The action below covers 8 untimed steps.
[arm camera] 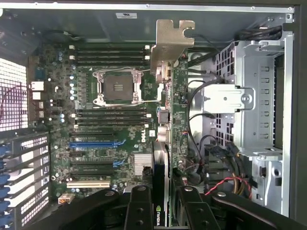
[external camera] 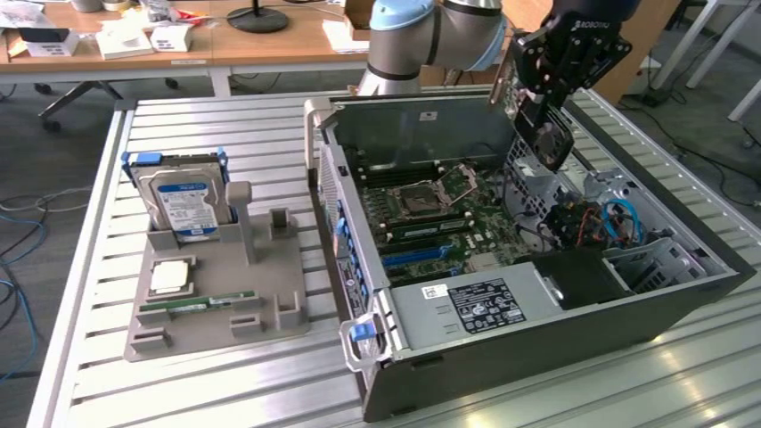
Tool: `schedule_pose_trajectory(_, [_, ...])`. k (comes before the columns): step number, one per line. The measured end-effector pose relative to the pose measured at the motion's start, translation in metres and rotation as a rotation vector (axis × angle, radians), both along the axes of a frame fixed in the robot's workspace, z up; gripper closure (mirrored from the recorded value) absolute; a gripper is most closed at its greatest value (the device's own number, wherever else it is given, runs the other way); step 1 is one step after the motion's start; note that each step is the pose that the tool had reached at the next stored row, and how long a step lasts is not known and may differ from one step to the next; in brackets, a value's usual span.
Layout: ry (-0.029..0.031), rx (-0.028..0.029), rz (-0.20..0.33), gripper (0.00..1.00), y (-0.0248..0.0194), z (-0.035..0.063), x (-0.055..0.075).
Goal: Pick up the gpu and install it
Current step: 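Pick up the gpu and move the gpu toward the slot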
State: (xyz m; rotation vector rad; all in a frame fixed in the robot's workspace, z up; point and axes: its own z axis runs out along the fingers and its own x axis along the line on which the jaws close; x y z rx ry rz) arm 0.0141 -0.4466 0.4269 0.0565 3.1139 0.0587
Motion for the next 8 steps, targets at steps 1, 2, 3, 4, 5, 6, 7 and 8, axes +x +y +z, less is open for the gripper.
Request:
schedule_pose_trajectory(1, [0.0000, 0.0001, 0.000, 0.74, 0.0000, 0.0000, 0.0006])
schedule_pose_trajectory(2, [0.0001, -0.0001, 0.000, 0.74, -0.0001, 0.0000, 0.0006])
schedule_pose_trajectory(3, [0.0000, -0.0001, 0.000, 0.74, -0.0001, 0.0001, 0.0006])
schedule_pose_trajectory(4, [0.0001, -0.0001, 0.000, 0.74, -0.0001, 0.0001, 0.0006])
schedule_pose_trajectory(5, [0.0001, -0.0002, 0.000, 0.74, -0.0001, 0.0001, 0.0008])
schedule_pose_trajectory(6, [0.0001, -0.0001, 0.000, 0.74, 0.0000, 0.0001, 0.0016])
schedule_pose_trajectory(7, [0.0001, -0.0001, 0.001, 0.74, 0.0000, 0.0000, 0.0028])
schedule_pose_trajectory(8, [0.0001, -0.0001, 0.001, 0.74, 0.0000, 0.0001, 0.0036])
